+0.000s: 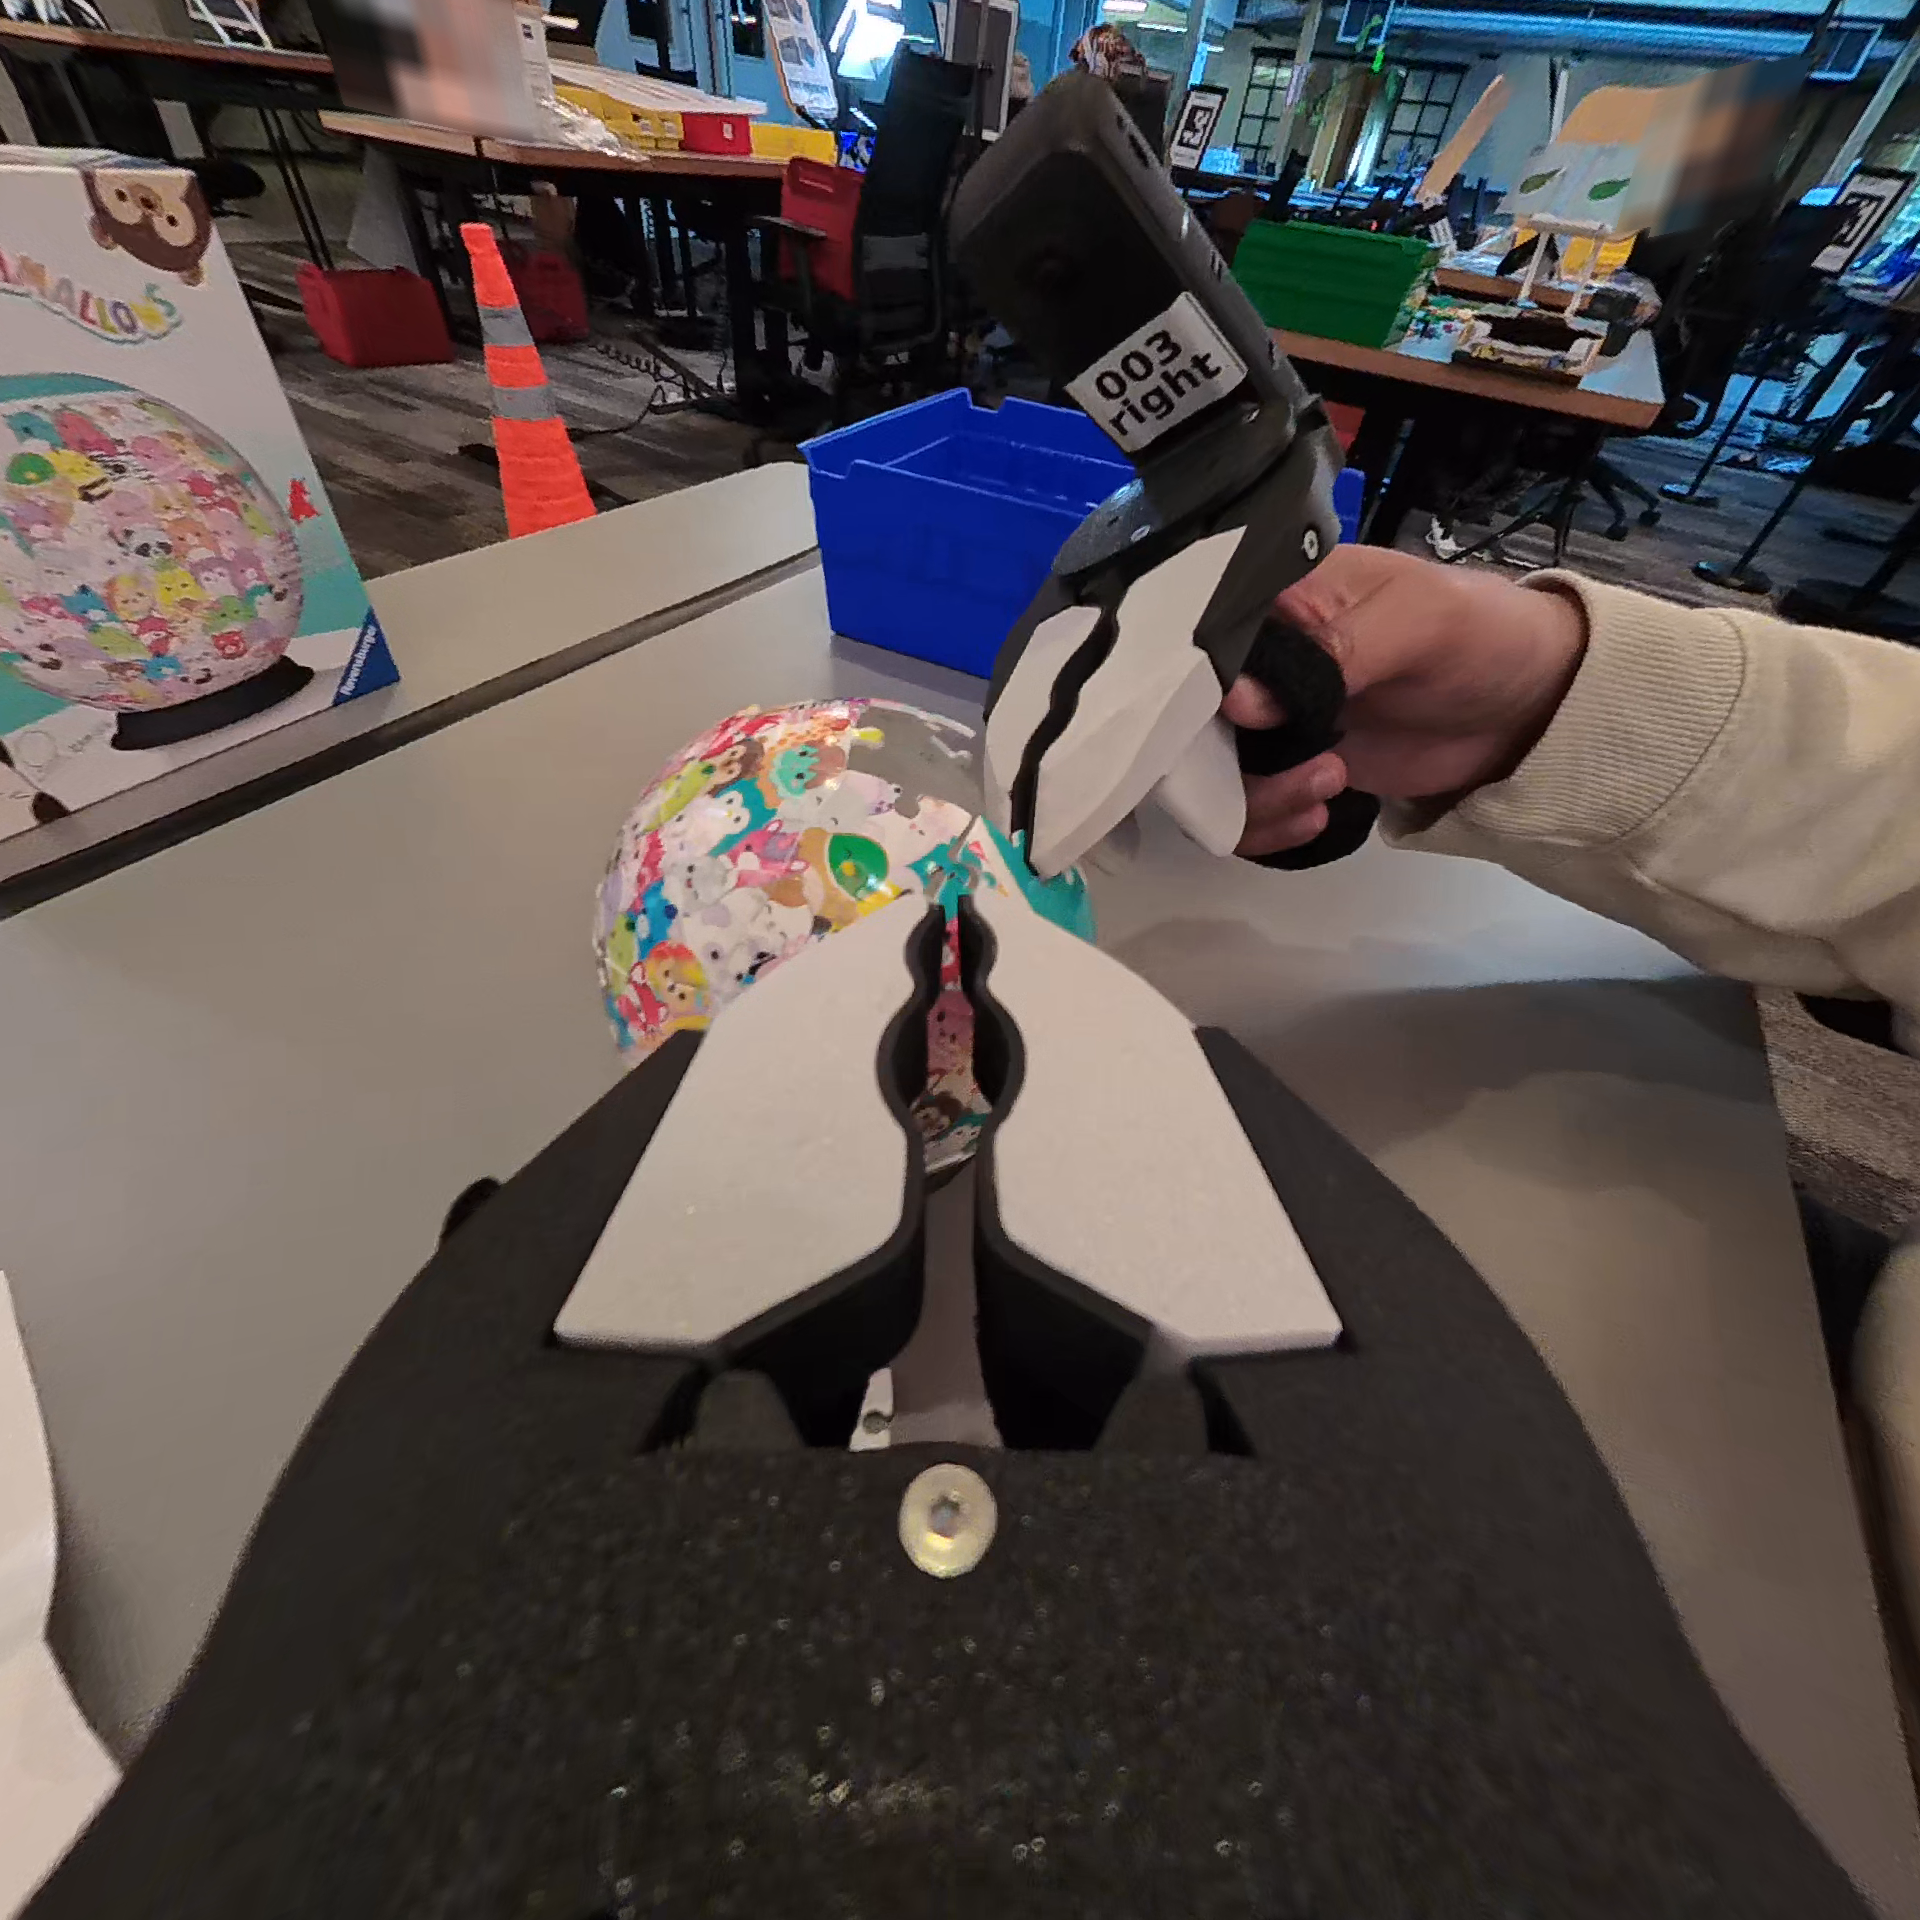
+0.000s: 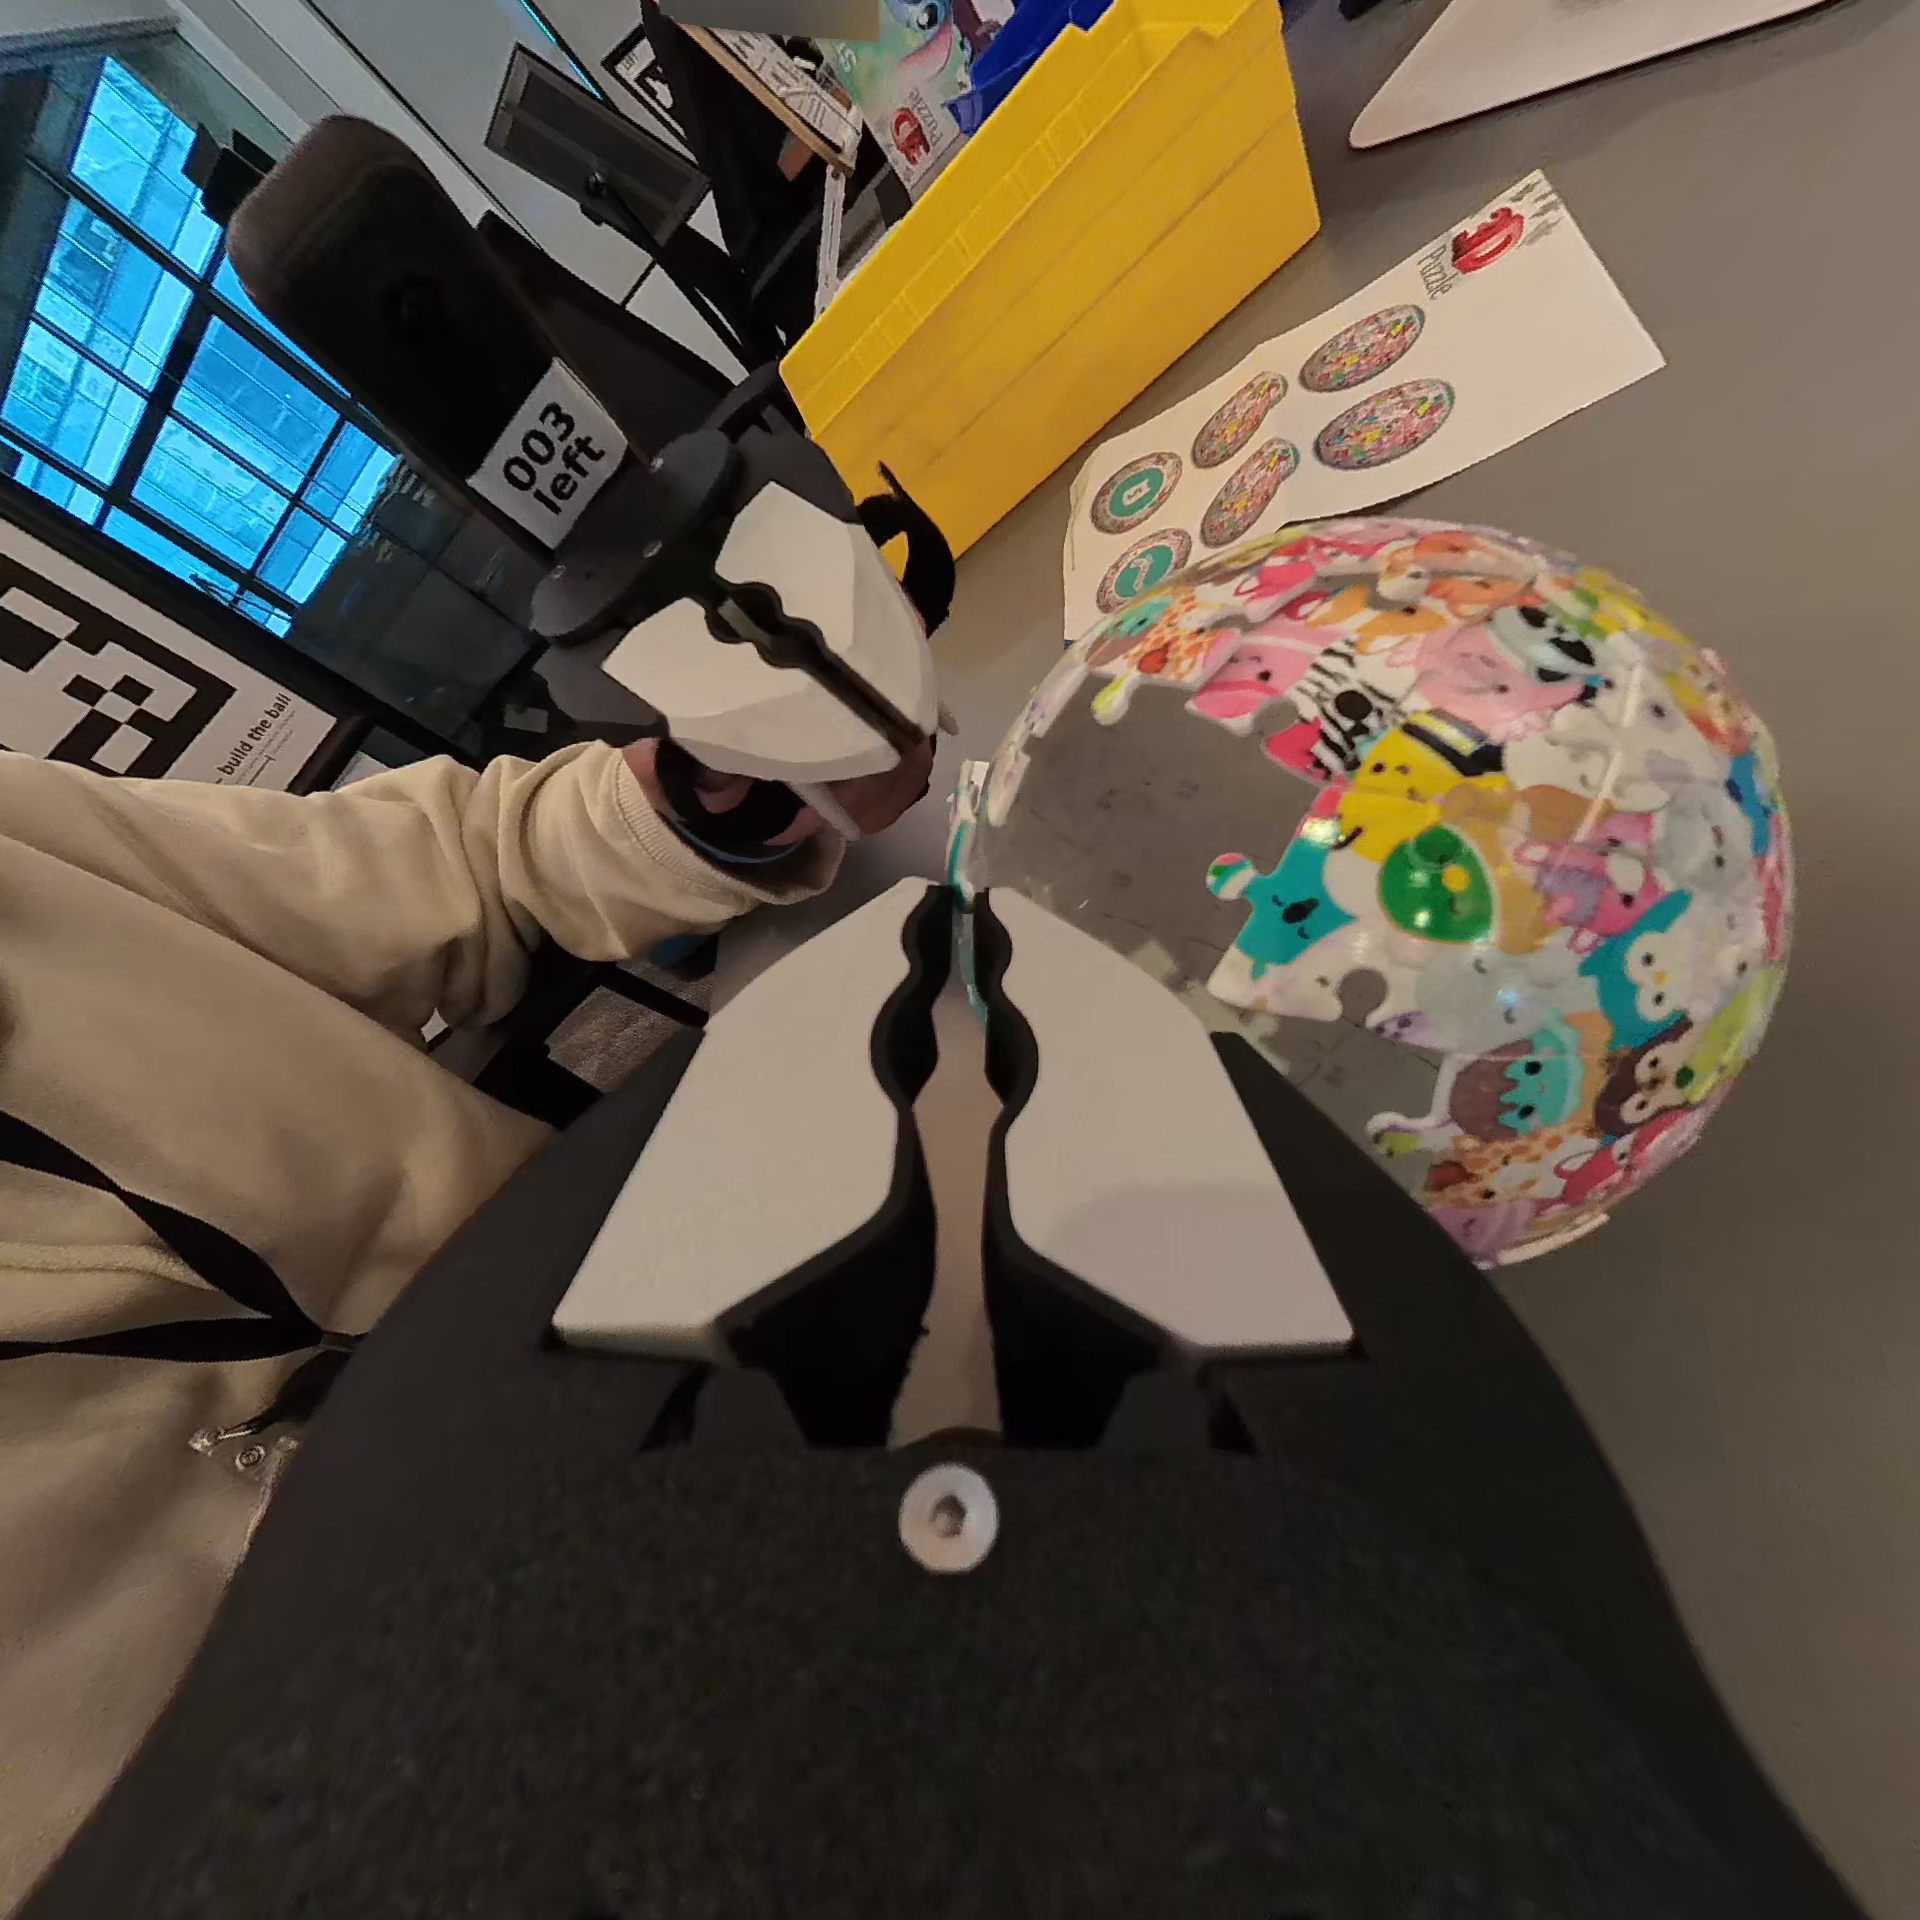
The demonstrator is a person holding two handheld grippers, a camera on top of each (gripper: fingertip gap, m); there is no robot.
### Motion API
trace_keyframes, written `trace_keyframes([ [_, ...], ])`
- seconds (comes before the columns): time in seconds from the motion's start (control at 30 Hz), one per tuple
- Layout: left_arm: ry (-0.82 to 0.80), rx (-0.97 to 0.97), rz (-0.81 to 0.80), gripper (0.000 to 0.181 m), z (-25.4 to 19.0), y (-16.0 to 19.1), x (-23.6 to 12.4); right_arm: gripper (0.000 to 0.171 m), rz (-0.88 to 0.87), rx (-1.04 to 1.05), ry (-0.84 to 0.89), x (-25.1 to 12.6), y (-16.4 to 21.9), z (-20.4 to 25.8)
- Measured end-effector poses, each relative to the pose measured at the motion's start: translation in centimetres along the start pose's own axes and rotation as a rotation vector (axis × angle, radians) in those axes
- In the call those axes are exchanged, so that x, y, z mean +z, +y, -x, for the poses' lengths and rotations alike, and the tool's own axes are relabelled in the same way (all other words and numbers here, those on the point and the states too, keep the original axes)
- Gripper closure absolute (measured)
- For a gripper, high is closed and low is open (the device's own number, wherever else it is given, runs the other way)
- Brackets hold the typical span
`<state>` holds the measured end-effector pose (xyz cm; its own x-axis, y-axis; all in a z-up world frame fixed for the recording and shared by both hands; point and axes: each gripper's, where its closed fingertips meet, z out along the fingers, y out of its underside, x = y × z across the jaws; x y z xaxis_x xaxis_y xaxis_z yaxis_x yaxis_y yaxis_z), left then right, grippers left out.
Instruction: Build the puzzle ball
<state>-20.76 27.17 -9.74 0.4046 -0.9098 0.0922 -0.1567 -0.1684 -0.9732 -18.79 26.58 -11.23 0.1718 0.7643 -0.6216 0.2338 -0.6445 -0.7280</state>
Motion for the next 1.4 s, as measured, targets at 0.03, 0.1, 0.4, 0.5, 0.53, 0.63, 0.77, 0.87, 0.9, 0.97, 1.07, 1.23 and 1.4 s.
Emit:
trace_keyframes([
  [0.03, 0.008, 0.001, 0.002, 0.179, -0.1, 0.0, 0.0, 0.167, -0.002, -0.001, 0.002, 0.0, 0.0, 0.0],
  [0.1, 0.019, 0.001, 0.002, 0.179, -0.3, 0.0, 0.1, 0.168, -0.010, 0.002, -0.006, 0.0, -0.1, 0.2],
  [0.4, 0.016, 0.057, 0.040, 0.179, -1.0, 0.5, 1.0, 0.168, -0.018, 0.029, -0.019, 0.0, 0.0, 0.0],
  [0.5, -0.004, 0.086, 0.069, 0.179, -0.8, 0.7, 1.4, 0.167, -0.019, 0.032, -0.020, 0.0, 0.0, -0.2],
  [0.53, -0.003, 0.095, 0.071, 0.179, -0.8, 0.7, 1.4, 0.167, -0.020, 0.033, -0.021, 0.0, 0.0, -0.2],
  [0.63, -0.007, 0.092, 0.067, 0.179, -0.7, 0.6, 1.4, 0.167, -0.021, 0.022, -0.018, 0.0, 0.0, -0.2],
  [0.77, -0.007, 0.084, 0.060, 0.180, -0.5, 0.6, 1.4, 0.167, -0.020, 0.020, -0.019, 0.0, 0.0, -0.2],
  [0.87, -0.009, 0.083, 0.047, 0.178, -0.6, 0.4, 1.3, 0.167, -0.019, 0.017, -0.017, 0.0, 0.0, -0.2],
  [0.9, -0.023, 0.088, 0.032, 0.178, -0.5, 0.1, 1.1, 0.167, -0.021, 0.016, -0.016, 0.0, 0.0, -0.2],
  [0.97, -0.014, 0.097, 0.015, 0.178, -0.7, -0.2, 1.1, 0.167, -0.021, 0.019, -0.017, 0.0, 0.0, -0.2],
  [1.07, -0.012, 0.108, 0.066, 0.181, -0.6, 0.8, 1.4, 0.167, -0.024, 0.028, -0.021, -0.1, 0.0, -0.3],
  [1.23, -0.023, 0.147, 0.044, 0.179, -1.1, 0.3, 1.2, 0.167, -0.025, 0.028, -0.017, 0.0, 0.0, -0.3],
  [1.4, -0.020, 0.136, 0.064, 0.180, -1.0, 0.8, 1.7, 0.165, -0.022, 0.027, -0.006, -0.1, 0.0, -0.4],
])
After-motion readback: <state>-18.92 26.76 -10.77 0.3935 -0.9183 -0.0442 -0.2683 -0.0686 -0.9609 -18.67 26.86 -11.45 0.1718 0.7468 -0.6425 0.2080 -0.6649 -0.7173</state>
